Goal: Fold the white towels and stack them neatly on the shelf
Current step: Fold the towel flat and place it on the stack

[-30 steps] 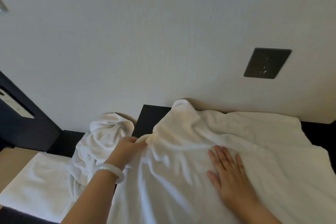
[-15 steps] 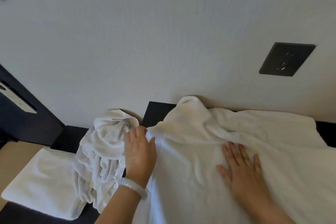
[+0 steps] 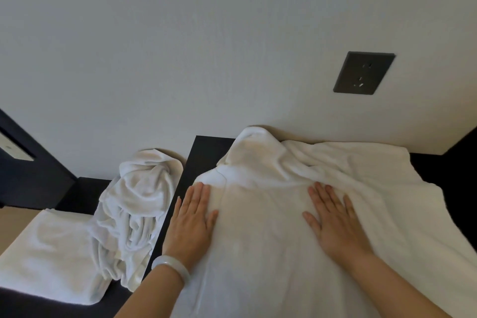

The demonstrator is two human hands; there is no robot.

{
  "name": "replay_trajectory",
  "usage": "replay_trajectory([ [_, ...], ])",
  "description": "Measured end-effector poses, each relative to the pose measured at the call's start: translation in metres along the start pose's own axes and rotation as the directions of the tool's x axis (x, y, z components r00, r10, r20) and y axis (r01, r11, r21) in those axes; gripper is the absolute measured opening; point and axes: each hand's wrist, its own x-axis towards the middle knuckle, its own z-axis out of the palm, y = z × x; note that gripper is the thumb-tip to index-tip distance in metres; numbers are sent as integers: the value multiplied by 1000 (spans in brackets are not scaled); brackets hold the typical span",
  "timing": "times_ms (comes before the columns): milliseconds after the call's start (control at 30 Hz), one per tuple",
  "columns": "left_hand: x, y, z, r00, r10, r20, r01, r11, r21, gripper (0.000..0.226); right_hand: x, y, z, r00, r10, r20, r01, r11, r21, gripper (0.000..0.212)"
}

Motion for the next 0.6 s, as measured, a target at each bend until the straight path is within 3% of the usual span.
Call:
replay_trajectory([
  [200,-38,-6,-1,1000,-30,-10,29,999,-20,68,-27,-12,0,1000,-4,0,4,1000,9,69],
  [600,-109,-7,-6,999,-35,-32,35,999,-17,62,-98,-28,3,995,-91,-37,94,990,107,66],
])
